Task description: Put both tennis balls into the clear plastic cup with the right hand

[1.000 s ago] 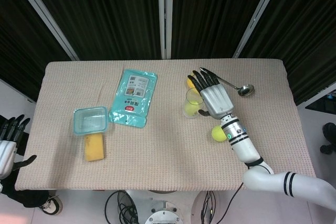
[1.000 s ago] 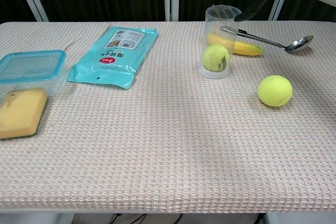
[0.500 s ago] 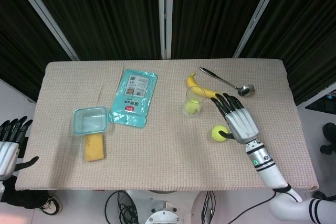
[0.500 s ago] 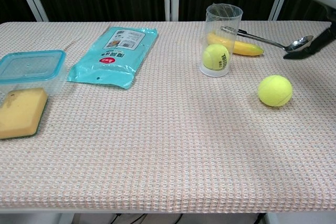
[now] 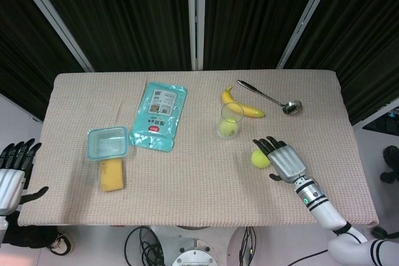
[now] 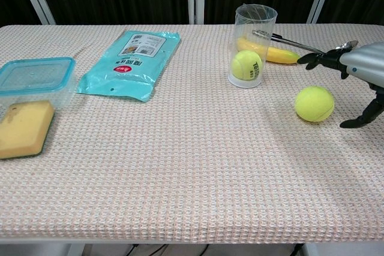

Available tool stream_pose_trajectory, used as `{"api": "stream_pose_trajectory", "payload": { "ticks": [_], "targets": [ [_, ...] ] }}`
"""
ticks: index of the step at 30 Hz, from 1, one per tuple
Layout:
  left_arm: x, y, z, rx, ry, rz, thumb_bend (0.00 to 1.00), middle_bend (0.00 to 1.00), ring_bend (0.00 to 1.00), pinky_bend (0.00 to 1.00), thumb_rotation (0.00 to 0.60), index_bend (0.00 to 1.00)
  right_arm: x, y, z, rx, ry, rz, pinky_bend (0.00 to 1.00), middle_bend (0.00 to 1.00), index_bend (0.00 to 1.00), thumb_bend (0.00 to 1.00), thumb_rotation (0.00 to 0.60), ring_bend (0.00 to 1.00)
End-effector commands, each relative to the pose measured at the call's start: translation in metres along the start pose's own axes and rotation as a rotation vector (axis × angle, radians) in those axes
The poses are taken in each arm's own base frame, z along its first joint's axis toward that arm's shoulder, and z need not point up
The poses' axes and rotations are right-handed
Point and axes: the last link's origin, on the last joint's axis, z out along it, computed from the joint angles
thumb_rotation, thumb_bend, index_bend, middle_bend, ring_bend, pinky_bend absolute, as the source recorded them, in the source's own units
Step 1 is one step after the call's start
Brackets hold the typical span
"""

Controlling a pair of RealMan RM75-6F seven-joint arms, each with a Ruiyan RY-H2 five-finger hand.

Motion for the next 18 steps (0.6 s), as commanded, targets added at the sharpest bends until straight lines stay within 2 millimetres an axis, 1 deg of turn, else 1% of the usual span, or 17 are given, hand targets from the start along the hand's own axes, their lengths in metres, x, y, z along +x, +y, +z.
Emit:
{"api": "stream_pose_trajectory", "payload": {
  "ticks": [1,3,6,8,11,14,18],
  "targets": [
    [0.001,-0.002,-0.001,0.006,0.002,-0.004,0.0,0.0,0.0,0.0,0.6,0.03,-0.003,-0.002,0.007,-0.002,-0.032,-0.022,0.32,0.15,0.03,0.05,0.6,0.1],
    [0.0,-0.004,-0.002,0.014,-0.002,-0.011,0.0,0.0,0.0,0.0,0.6,0.03,-0.006,-0.003,0.009,-0.005,-0.046,-0.033,0.32,0.17,0.06,0.05,0.6,0.11],
    [0.0,-0.007,-0.004,0.024,-0.003,-0.012,0.0,0.0,0.0,0.0,0.6,0.03,-0.01,-0.004,0.013,-0.013,-0.059,-0.053,0.34,0.23,0.13,0.07,0.6,0.14],
    [0.0,-0.009,-0.005,0.029,-0.002,-0.013,0.0,0.0,0.0,0.0,0.6,0.03,-0.012,-0.004,0.015,-0.022,-0.052,-0.066,0.4,0.28,0.22,0.08,0.6,0.21],
    [0.0,-0.01,-0.007,0.029,-0.011,-0.026,0.0,0.0,0.0,0.0,0.6,0.03,-0.013,-0.005,0.016,-0.035,-0.038,-0.075,0.53,0.4,0.37,0.14,0.6,0.35],
    [0.0,-0.011,-0.007,0.028,-0.024,-0.047,0.0,0.0,0.0,0.0,0.6,0.03,-0.012,-0.005,0.016,-0.038,-0.034,-0.081,0.64,0.48,0.52,0.18,0.6,0.45],
    [0.001,-0.011,-0.008,0.026,-0.023,-0.048,0.0,0.0,0.0,0.0,0.6,0.03,-0.003,-0.005,0.014,-0.033,0.015,-0.058,0.71,0.57,0.62,0.22,0.6,0.52]
  ]
}}
